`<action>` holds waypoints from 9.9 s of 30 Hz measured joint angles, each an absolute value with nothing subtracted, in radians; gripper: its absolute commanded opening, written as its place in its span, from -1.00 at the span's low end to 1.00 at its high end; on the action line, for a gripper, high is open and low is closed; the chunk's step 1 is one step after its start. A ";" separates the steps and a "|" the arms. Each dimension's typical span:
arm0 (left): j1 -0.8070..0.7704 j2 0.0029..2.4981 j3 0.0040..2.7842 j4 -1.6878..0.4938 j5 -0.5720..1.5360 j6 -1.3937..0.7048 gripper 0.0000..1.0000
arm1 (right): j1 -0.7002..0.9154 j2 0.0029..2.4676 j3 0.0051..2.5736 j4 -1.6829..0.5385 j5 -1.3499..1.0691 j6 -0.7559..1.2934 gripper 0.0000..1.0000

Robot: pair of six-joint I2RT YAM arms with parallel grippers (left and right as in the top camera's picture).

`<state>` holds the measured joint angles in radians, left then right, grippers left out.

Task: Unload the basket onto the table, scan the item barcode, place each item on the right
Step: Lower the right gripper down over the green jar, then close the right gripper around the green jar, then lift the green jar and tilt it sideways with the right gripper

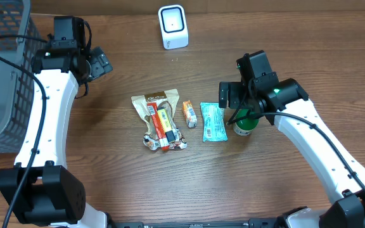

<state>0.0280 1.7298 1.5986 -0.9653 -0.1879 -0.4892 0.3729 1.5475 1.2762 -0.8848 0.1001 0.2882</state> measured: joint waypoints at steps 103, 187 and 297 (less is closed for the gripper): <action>0.028 1.730 1.599 -0.965 -0.188 -0.489 1.00 | 0.346 1.711 1.182 -0.927 0.130 0.372 1.00; 0.028 1.730 1.599 -0.965 -0.188 -0.489 1.00 | 0.331 1.754 1.182 -0.935 0.114 0.547 0.92; 0.028 1.730 1.599 -0.965 -0.188 -0.489 0.99 | 0.204 1.811 1.257 -1.179 -0.687 0.599 -0.11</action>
<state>0.0280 1.7298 1.5986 -0.9653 -0.1879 -0.4892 0.2043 1.8114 1.2568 -1.1790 -0.6872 0.5987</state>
